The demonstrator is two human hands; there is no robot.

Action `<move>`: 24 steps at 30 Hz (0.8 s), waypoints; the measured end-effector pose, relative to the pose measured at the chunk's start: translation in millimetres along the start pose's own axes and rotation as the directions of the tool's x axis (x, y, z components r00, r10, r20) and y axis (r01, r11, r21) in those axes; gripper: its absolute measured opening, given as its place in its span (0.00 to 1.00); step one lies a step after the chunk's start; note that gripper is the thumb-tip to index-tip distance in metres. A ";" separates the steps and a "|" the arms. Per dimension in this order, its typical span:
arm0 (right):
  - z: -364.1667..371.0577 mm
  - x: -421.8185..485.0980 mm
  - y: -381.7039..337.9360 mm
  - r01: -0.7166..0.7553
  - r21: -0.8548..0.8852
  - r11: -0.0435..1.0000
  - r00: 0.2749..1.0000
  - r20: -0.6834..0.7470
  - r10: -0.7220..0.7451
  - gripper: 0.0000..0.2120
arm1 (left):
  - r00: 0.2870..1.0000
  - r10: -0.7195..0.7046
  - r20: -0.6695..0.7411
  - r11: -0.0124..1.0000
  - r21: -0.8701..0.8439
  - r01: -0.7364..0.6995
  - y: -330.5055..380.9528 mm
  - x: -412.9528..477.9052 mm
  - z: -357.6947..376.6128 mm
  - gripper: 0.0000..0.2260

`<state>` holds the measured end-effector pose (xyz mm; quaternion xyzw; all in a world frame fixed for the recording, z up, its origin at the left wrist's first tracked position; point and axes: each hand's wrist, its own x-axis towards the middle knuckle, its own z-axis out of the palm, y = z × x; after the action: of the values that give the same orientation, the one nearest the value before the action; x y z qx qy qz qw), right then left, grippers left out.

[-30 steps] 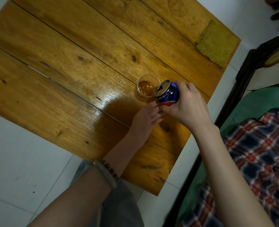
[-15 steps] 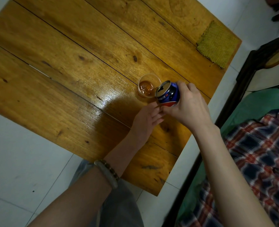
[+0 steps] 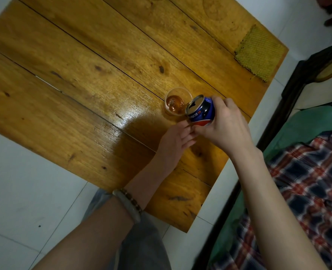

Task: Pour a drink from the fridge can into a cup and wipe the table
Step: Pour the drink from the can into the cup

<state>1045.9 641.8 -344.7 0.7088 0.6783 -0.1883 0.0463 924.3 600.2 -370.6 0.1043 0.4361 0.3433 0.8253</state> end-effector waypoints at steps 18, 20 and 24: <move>-2.7 0.8 -2.3 -0.003 -0.008 1.000 1.000 0.005 0.003 0.36 | 1.000 0.030 -0.007 0.992 0.120 -0.029 0.6 -0.1 0.4 0.15; -2.5 0.9 -2.3 -0.005 -0.011 1.000 1.000 0.005 0.005 0.35 | 0.999 0.020 -0.047 0.992 0.126 -0.014 0.5 -0.4 0.1 0.16; -2.7 1.3 -1.8 -0.006 -0.019 1.000 1.000 0.005 0.006 0.35 | 0.999 -0.004 -0.032 0.994 0.113 0.008 2.5 -1.2 2.0 0.17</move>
<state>1044.7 644.0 -342.3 0.7097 0.6779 -0.1837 0.0553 924.3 601.6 -367.5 0.1439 0.4681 0.3172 0.8121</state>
